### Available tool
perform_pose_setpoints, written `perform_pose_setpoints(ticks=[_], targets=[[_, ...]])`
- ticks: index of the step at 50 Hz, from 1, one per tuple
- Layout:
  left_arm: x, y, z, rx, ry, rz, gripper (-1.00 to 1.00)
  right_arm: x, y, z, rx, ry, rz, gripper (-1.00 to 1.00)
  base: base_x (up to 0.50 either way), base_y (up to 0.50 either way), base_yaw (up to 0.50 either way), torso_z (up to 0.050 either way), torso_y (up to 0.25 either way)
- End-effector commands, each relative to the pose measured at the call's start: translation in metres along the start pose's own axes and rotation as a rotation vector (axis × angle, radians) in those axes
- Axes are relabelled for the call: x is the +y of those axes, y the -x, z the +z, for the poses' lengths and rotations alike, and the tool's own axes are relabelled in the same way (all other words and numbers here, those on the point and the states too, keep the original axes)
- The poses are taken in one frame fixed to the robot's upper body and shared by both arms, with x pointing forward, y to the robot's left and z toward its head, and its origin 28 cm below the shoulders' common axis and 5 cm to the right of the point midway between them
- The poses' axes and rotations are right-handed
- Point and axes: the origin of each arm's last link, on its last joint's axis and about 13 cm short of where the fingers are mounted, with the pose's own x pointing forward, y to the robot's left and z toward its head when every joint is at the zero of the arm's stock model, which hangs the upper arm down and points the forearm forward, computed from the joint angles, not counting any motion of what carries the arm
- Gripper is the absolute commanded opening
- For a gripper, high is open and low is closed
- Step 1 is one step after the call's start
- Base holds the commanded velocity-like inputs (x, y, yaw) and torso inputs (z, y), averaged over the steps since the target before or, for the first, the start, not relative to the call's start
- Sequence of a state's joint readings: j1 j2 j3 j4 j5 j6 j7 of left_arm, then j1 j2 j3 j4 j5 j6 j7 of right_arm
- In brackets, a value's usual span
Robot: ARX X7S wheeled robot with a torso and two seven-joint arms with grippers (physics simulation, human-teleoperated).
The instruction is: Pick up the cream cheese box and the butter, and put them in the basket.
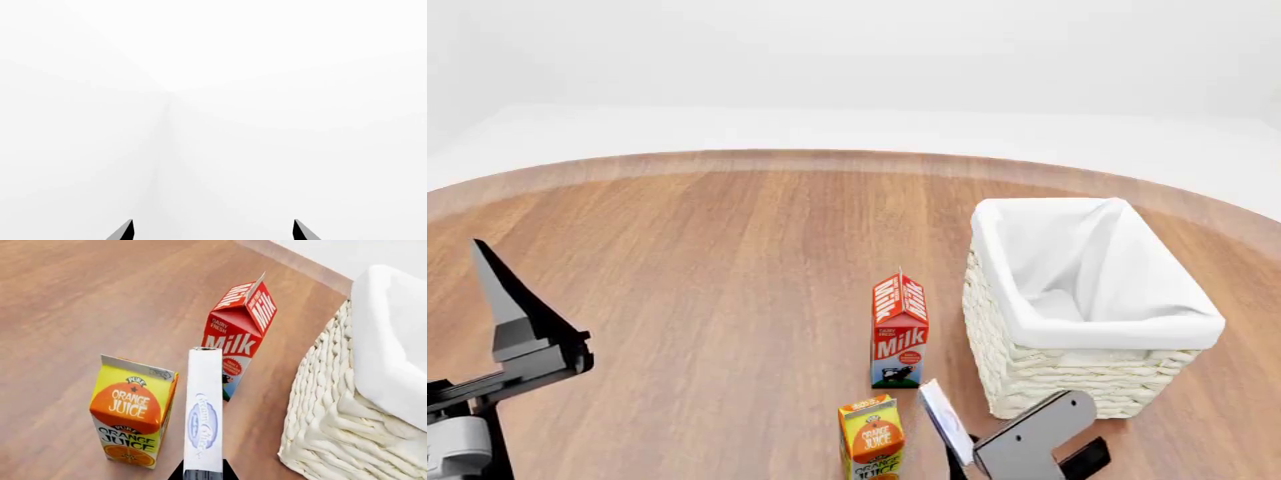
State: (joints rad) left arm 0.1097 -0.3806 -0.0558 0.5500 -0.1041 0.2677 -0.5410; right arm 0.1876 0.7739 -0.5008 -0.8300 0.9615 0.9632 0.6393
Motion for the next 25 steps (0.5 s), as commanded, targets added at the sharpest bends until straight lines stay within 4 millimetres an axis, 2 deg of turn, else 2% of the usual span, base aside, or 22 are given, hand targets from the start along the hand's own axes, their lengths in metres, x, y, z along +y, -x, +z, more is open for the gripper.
perform_pose_setpoints(ticks=[1,14,25], targets=[[0.003,-0.001,0.001,-0.011,-0.006,0.007,1.0,-0.009,0.013,0.018,-0.114,-0.003,-0.068,-1.0,0.0,0.0,0.0,0.0,0.0],[0.003,-0.001,0.002,-0.011,-0.006,0.005,1.0,-0.043,0.04,0.052,-0.273,-0.026,-0.263,-1.0,0.0,0.0,0.0,0.0,0.0],[0.004,-0.002,0.003,-0.013,-0.006,0.009,1.0,-0.062,0.058,0.075,-0.352,-0.016,-0.372,-1.0,0.0,0.0,0.0,0.0,0.001]])
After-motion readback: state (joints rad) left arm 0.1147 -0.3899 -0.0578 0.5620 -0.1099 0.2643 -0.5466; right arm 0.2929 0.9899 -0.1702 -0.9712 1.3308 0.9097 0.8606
